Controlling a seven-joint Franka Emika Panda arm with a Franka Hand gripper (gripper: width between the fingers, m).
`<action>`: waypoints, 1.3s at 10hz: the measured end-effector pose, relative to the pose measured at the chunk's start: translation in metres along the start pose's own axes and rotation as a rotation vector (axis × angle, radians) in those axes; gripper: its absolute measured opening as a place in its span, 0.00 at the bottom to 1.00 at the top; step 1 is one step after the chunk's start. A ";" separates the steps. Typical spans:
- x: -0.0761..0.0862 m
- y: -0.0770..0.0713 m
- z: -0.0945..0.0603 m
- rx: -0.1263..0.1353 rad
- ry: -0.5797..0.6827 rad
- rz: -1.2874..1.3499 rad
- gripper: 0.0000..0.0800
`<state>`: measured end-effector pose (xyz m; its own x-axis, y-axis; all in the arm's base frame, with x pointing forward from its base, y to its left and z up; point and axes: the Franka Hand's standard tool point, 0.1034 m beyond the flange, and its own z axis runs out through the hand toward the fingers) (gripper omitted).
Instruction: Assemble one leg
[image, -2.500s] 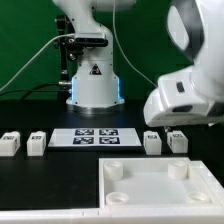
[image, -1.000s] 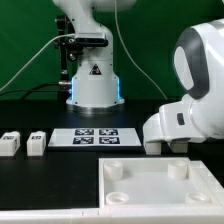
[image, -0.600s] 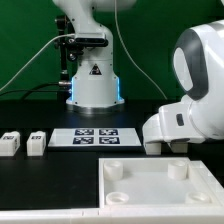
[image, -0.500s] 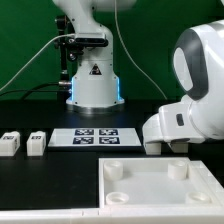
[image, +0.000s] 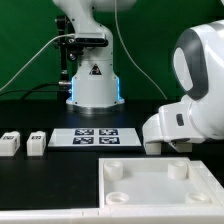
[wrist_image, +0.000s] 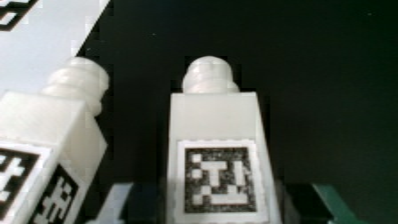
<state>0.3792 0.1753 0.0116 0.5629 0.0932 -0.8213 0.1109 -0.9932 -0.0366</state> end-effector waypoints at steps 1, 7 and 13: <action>0.000 0.000 0.000 0.000 0.000 0.000 0.36; -0.021 0.014 -0.039 0.007 0.009 -0.035 0.36; -0.046 0.058 -0.165 0.052 0.538 -0.038 0.36</action>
Offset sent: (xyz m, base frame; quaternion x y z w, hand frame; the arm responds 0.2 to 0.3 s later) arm 0.0000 0.0000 0.0000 0.0000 0.0000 0.0000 1.0000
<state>0.4945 0.1250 0.1413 0.9006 0.1383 -0.4121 0.1060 -0.9893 -0.1004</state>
